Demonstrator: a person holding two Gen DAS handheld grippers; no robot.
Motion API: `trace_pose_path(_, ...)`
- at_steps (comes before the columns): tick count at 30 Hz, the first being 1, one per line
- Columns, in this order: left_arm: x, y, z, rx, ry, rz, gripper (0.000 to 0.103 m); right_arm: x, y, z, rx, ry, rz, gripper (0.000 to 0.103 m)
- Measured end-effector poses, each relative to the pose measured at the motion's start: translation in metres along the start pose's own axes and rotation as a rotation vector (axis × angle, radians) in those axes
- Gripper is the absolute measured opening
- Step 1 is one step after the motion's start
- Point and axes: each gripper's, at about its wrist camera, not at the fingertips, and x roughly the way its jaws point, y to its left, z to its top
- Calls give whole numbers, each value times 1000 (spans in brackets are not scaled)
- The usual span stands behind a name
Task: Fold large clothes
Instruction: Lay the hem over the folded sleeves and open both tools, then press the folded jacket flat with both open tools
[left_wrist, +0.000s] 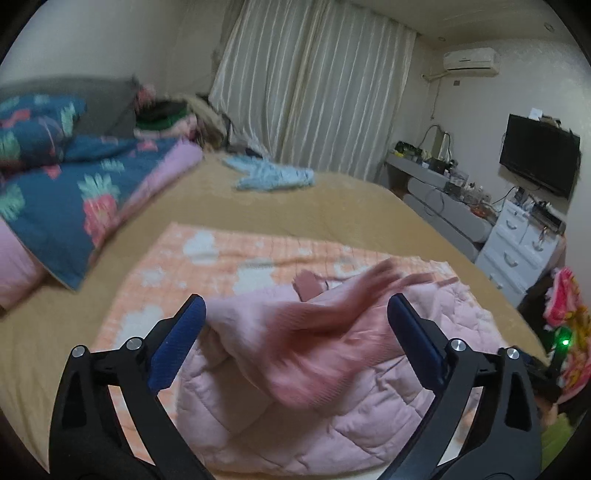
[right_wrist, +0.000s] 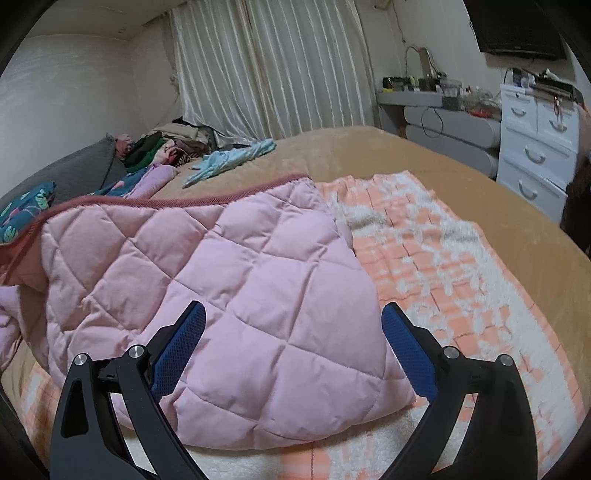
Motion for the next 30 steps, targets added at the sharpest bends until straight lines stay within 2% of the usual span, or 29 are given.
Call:
trace_pose_path(5,-14,-6,6,35,-24,30,94,-10,8,1,-52,-28,-16,97)
trace_pose_path(9,-14,-6,1,49,-11,61,94,-20,10,-1,-49,-41,-1,97)
trace_pose_path(24,36,37,-62,16,203,162,94,-4,-1,-12,-68,24,-83,98)
trace_pose_path(30,57,66,-101,-75,294,121,94,18,-12,-19,-83,89,-116,98)
